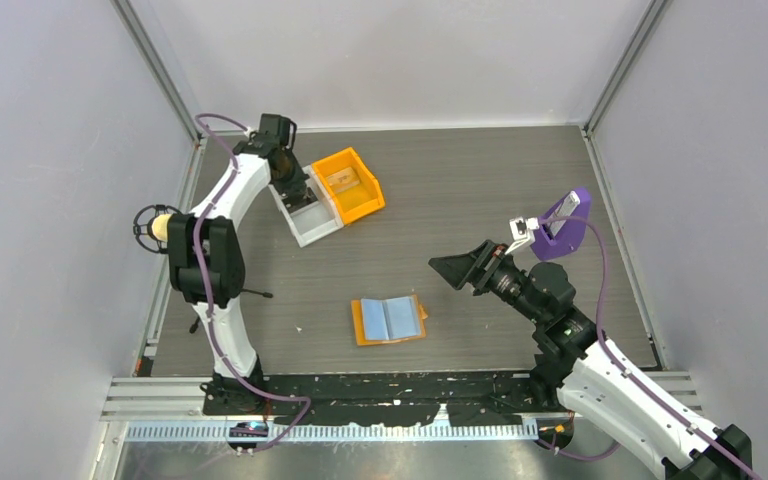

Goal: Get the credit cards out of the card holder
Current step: Place the credit card in the storage box.

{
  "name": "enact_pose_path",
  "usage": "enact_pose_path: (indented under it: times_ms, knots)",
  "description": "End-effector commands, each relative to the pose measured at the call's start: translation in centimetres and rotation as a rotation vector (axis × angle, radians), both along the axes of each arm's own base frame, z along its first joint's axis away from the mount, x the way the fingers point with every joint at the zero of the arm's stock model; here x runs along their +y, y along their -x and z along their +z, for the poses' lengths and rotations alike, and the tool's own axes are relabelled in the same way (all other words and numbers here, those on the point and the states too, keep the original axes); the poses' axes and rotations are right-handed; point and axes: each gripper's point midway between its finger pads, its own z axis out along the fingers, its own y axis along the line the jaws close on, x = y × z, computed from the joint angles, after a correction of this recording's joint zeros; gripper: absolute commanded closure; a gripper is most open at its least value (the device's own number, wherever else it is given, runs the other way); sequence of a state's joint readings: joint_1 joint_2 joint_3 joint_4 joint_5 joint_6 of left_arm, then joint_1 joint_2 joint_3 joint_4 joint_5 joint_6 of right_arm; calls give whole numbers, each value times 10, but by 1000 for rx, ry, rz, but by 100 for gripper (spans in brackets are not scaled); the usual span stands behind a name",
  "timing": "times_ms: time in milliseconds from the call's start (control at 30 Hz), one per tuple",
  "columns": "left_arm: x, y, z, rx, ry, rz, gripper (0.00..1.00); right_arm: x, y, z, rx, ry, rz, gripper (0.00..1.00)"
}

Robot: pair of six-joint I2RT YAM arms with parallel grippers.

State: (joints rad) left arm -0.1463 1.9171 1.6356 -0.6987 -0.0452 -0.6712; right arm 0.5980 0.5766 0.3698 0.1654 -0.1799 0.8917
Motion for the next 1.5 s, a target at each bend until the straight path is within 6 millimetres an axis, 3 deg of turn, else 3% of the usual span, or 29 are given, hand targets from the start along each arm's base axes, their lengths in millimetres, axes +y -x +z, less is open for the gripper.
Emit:
enact_pose_path:
  times_ms: [0,367,700,1000,1467]
  knots:
    - [5,-10,8,-17,-31,-9,100,-3,-5,30,-77,-26,-25,4]
    - [10,-13,-2,17,-76,-23,99,-3,-7,31,-80,-21,-31,5]
    - [15,-15,-5,43,-111,-29,90,-4,-8,31,-87,-9,-37,4]
    - [16,-14,-12,62,-118,-26,88,-5,-8,31,-91,-5,-42,4]
    - [31,-15,2,48,-198,-3,79,-4,-8,29,-82,-11,-38,4]
